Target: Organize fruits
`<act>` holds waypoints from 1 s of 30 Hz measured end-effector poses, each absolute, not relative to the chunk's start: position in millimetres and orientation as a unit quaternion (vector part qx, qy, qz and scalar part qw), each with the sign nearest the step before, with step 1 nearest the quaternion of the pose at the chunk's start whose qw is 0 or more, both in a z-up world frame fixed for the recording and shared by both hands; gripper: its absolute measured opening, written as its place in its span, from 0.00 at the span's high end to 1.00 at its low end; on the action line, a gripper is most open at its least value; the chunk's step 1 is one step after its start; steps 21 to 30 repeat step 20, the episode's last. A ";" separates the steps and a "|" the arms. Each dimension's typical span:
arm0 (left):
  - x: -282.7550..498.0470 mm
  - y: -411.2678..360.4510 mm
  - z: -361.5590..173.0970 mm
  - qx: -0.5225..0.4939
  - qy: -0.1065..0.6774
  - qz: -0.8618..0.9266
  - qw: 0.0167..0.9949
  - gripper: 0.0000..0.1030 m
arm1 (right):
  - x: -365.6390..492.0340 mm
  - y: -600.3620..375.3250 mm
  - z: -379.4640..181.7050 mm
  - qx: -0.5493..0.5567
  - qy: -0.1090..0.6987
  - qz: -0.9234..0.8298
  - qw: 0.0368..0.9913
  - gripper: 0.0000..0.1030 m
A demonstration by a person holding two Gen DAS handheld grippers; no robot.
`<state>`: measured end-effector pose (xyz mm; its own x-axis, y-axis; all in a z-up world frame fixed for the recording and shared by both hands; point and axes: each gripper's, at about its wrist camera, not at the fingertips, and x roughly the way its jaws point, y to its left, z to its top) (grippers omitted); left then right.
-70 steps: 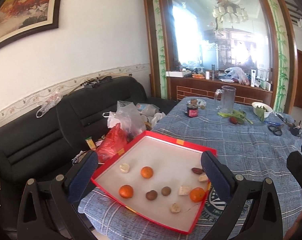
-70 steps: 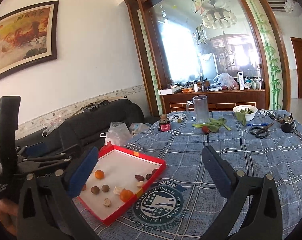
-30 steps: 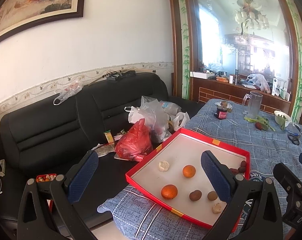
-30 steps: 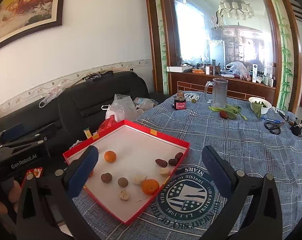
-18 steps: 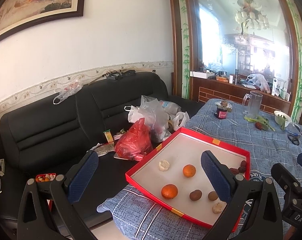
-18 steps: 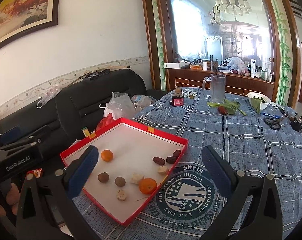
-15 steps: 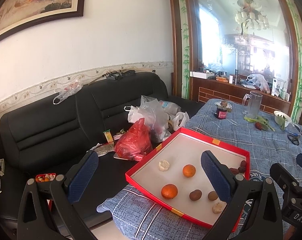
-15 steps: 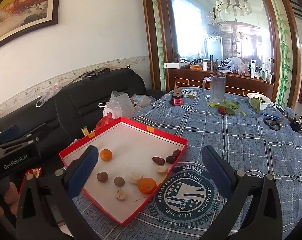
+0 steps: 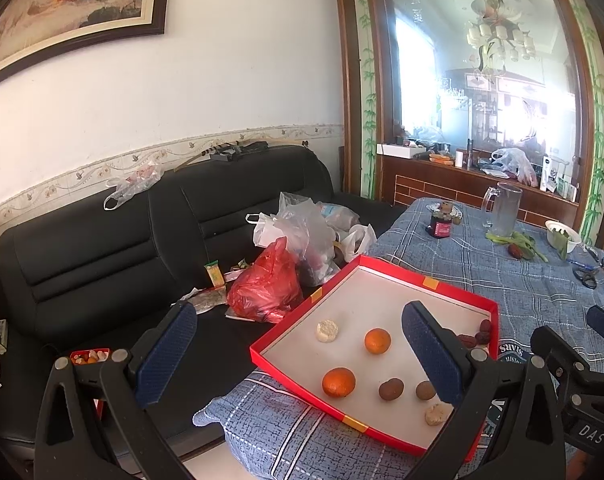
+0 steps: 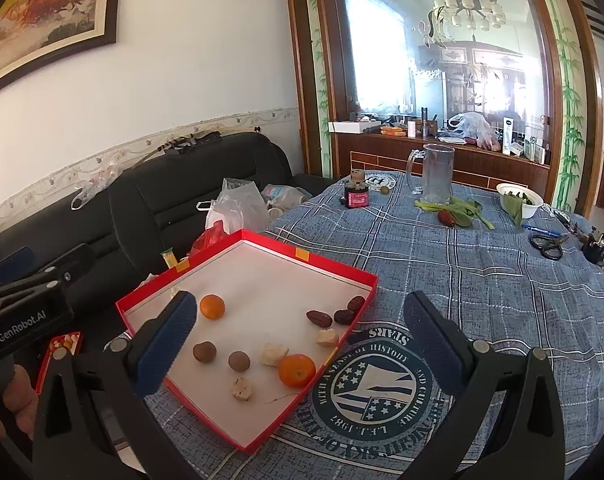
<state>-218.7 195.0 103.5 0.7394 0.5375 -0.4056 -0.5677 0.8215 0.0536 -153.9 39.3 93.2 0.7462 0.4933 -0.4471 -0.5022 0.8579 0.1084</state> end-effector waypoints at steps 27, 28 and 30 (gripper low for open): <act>-218.1 195.0 103.1 -0.039 0.203 0.286 0.936 0.00 | -150.6 44.7 88.9 -0.013 0.238 0.270 0.933 0.00; -218.1 195.0 103.1 -0.039 0.203 0.286 0.936 0.00 | -150.6 44.7 88.9 -0.013 0.238 0.270 0.933 0.00; -218.1 195.0 103.1 -0.039 0.203 0.286 0.936 0.00 | -150.6 44.7 88.9 -0.013 0.238 0.270 0.933 0.00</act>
